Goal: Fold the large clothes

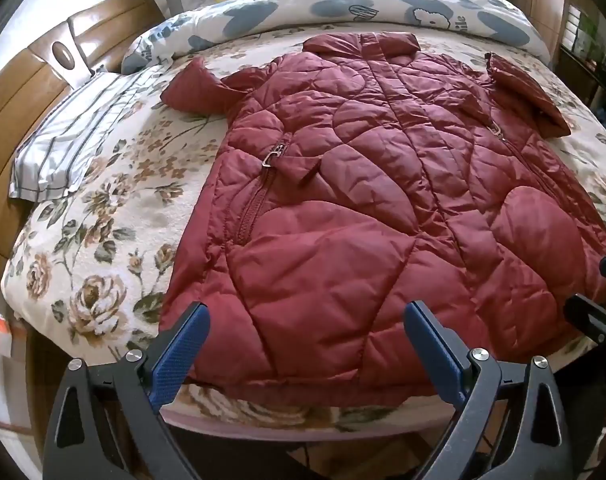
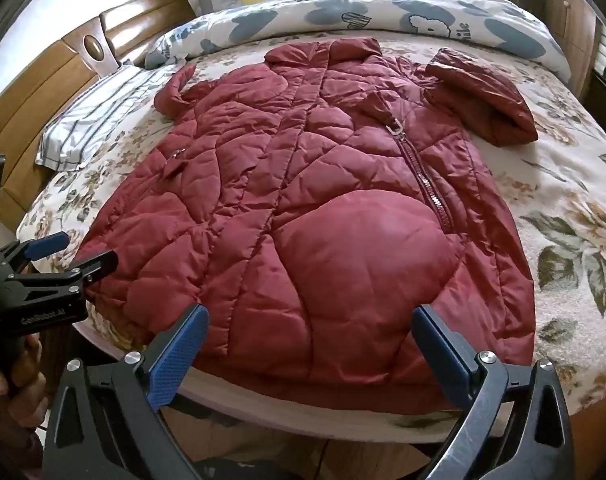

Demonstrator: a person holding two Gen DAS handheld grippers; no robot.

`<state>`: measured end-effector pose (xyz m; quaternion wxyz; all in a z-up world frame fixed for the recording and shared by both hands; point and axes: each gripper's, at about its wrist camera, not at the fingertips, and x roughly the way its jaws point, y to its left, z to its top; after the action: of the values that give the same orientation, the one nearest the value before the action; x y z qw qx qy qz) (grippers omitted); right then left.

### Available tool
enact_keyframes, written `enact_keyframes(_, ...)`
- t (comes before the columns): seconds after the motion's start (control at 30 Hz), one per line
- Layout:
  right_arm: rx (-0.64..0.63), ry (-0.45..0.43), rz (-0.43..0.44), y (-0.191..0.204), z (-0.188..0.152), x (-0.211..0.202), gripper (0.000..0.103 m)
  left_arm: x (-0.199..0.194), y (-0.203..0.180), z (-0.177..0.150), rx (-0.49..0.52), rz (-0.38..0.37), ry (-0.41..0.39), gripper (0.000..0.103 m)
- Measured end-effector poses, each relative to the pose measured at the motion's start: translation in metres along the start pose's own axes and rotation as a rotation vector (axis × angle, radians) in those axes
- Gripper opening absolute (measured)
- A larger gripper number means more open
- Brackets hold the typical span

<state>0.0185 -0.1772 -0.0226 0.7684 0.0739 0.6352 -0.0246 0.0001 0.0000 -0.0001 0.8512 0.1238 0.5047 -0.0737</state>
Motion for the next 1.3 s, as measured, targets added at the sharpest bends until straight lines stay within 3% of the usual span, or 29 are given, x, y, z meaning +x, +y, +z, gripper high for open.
enact_keyframes(1.3,0.001,-0.008,0.014,0.0037,0.0062,-0.0041,0.102,0.0044,0.0001,0.0017,-0.008,-0.004,0.003,0.098)
